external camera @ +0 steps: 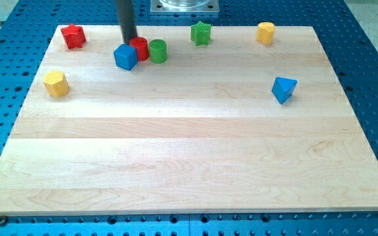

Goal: Move the green circle diagonally to the red circle

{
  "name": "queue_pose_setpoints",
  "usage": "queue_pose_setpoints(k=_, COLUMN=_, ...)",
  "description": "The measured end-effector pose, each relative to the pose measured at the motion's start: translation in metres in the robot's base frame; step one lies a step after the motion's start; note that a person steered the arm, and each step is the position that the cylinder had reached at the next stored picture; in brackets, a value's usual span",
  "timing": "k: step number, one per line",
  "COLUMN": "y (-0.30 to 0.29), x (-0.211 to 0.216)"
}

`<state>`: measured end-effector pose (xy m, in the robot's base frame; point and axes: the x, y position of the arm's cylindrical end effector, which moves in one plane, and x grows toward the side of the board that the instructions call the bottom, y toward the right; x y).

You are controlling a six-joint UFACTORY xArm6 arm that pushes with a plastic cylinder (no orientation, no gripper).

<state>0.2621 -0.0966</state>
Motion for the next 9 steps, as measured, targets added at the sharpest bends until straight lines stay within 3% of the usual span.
queue_pose_setpoints(k=1, y=0.065, x=0.041)
queue_pose_setpoints(k=2, y=0.071, x=0.022)
queue_pose_setpoints(k=4, y=0.167, x=0.106)
queue_pose_setpoints(k=5, y=0.189, x=0.107)
queue_pose_setpoints(k=6, y=0.228, x=0.186)
queue_pose_setpoints(k=7, y=0.232, x=0.194)
queue_pose_setpoints(k=8, y=0.193, x=0.175)
queue_pose_setpoints(k=9, y=0.181, x=0.194)
